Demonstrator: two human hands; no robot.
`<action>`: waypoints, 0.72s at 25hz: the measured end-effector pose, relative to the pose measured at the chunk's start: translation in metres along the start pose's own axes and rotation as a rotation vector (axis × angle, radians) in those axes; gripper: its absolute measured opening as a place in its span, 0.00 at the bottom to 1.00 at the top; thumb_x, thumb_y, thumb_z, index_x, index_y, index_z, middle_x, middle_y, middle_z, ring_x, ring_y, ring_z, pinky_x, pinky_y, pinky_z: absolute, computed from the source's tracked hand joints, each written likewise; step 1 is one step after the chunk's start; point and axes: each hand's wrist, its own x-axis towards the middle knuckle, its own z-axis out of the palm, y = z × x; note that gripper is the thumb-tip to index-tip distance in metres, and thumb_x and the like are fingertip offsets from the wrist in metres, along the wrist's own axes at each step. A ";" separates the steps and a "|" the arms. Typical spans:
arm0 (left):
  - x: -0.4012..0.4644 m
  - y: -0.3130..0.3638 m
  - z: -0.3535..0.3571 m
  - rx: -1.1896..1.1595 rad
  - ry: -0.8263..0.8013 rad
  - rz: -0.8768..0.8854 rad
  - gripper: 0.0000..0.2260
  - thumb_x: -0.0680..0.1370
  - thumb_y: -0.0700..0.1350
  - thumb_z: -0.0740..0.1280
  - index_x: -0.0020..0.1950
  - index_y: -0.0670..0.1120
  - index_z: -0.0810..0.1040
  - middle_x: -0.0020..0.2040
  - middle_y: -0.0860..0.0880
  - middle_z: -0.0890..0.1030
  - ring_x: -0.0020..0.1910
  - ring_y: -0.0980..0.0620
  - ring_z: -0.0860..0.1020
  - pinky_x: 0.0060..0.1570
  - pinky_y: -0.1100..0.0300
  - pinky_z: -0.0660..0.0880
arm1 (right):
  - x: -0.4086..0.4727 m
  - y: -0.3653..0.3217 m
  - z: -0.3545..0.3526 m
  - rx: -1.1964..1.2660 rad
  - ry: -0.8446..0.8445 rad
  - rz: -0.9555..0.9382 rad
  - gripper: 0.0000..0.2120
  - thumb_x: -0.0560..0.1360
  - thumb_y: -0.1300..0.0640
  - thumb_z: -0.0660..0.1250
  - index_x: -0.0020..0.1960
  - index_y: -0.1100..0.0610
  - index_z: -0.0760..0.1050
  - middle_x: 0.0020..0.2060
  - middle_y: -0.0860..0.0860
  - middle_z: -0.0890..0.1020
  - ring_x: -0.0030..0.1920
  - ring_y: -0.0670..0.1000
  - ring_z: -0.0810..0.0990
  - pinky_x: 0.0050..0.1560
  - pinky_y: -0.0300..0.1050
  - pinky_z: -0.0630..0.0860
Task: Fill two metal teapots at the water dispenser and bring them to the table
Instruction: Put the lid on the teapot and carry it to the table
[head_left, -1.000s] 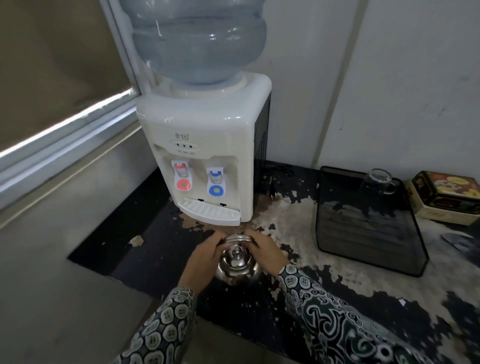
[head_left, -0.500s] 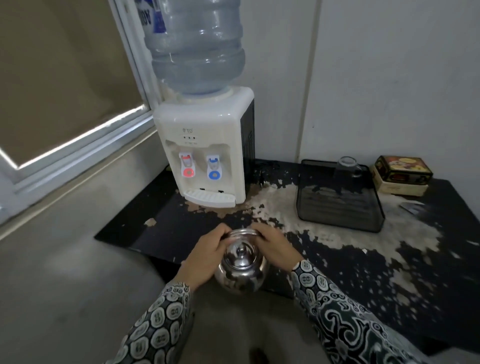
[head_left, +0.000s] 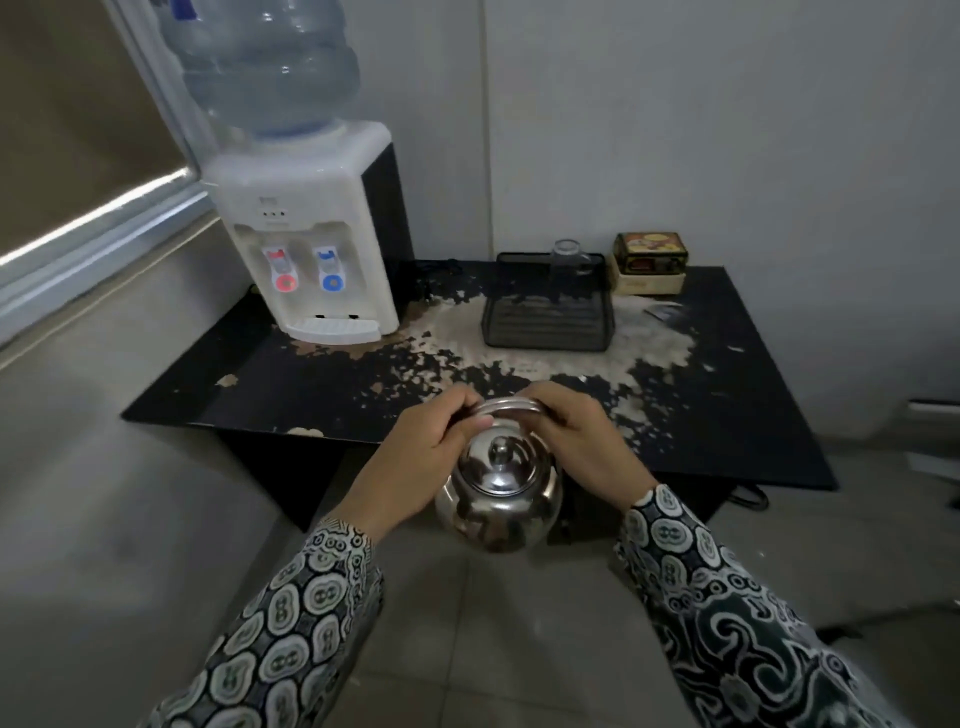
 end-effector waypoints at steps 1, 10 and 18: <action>-0.004 0.017 0.014 -0.024 -0.021 0.029 0.06 0.79 0.45 0.62 0.42 0.51 0.73 0.33 0.57 0.76 0.32 0.63 0.72 0.35 0.70 0.67 | -0.019 -0.001 -0.017 0.004 0.026 0.002 0.05 0.75 0.64 0.63 0.44 0.63 0.77 0.41 0.58 0.81 0.43 0.53 0.79 0.45 0.45 0.74; -0.048 0.161 0.178 -0.260 -0.188 0.152 0.06 0.76 0.48 0.64 0.42 0.49 0.76 0.36 0.55 0.78 0.36 0.61 0.75 0.40 0.69 0.72 | -0.202 0.006 -0.186 -0.076 0.102 0.026 0.07 0.75 0.60 0.66 0.42 0.64 0.76 0.36 0.57 0.79 0.39 0.53 0.77 0.41 0.46 0.73; -0.092 0.279 0.312 -0.427 -0.314 0.270 0.10 0.75 0.46 0.63 0.44 0.39 0.76 0.36 0.52 0.76 0.36 0.58 0.75 0.38 0.67 0.71 | -0.355 0.000 -0.311 -0.129 0.180 0.067 0.12 0.75 0.55 0.66 0.36 0.61 0.76 0.29 0.51 0.77 0.30 0.45 0.75 0.34 0.39 0.71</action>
